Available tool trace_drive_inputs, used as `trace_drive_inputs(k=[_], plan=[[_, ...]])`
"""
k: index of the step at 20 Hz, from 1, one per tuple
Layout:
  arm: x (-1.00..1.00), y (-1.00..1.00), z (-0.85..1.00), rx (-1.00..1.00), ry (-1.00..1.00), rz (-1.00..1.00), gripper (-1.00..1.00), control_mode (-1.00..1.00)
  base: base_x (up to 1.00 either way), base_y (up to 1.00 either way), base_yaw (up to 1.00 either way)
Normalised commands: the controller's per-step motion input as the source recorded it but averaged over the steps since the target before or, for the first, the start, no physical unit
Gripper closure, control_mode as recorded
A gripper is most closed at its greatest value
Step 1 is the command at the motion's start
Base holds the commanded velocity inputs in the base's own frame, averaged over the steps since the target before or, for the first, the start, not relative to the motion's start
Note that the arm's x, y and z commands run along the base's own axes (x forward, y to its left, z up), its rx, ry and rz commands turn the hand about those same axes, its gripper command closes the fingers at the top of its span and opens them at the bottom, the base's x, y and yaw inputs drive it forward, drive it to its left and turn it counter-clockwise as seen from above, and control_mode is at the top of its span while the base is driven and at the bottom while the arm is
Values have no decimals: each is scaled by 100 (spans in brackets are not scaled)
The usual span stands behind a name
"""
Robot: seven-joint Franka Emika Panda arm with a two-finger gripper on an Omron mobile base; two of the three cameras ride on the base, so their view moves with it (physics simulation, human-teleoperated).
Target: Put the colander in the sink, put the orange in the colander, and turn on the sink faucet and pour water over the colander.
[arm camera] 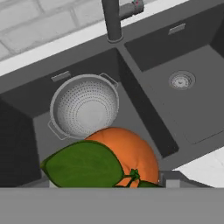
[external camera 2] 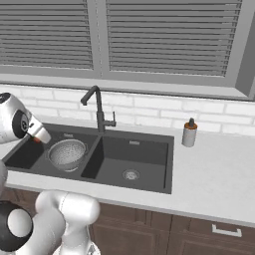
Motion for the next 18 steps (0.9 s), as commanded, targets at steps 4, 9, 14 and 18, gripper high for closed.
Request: trace_drive_inputs(k=[4,9,14,18], plan=[[50,21,-57,-1,14,0,100,-100,0,0,0],[46,8,-72,-2,14,0,100,-100,0,0,0],[25,4,-69,-5,5,0,100,-100,0,0,0],[24,0,-64,-6,0,0,100,-100,0,0,0]])
